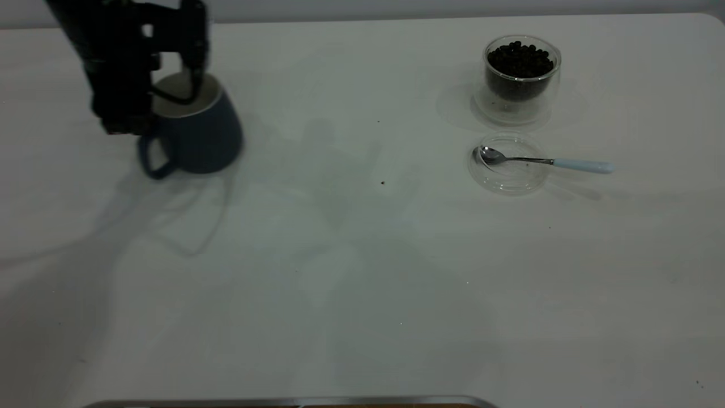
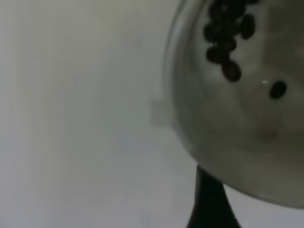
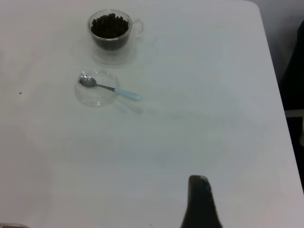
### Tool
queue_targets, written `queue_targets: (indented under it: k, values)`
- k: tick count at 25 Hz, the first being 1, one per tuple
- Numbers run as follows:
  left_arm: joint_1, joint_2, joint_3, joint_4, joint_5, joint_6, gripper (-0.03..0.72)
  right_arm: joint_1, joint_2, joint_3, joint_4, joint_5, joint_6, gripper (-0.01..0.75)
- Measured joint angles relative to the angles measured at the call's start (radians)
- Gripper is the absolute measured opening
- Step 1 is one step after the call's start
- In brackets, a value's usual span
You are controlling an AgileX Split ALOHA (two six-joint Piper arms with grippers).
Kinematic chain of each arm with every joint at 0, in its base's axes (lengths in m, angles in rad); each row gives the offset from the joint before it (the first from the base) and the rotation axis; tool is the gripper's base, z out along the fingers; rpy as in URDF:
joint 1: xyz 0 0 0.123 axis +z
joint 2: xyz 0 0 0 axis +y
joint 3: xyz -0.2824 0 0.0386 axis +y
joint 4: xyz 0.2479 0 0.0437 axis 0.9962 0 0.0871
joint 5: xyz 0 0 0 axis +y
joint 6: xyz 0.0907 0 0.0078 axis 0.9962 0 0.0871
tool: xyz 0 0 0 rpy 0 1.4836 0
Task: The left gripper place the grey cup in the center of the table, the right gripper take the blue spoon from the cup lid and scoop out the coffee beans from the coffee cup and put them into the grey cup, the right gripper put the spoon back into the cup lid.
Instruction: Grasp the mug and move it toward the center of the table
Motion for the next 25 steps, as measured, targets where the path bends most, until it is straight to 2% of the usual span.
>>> queue_targets:
  k: [5,13,18,22,25]
  values:
    - [-0.064,0.001,0.0,-0.017,-0.054,-0.074,0.555,0.0,0.0,0.0,0.0,0.0,0.0,0.575]
    - [-0.186,0.01,0.0,-0.018,-0.203,-0.185,0.555,0.0,0.0,0.0,0.0,0.0,0.0,0.575]
    - [-0.232,0.012,0.0,-0.018,-0.266,-0.227,0.555,0.0,0.0,0.0,0.0,0.0,0.0,0.575]
    - [-0.251,-0.004,0.0,-0.018,-0.258,-0.248,0.555,0.0,0.0,0.0,0.0,0.0,0.0,0.575]
    - [-0.267,-0.087,0.0,-0.018,-0.166,-0.276,0.555,0.0,0.0,0.0,0.0,0.0,0.0,0.575]
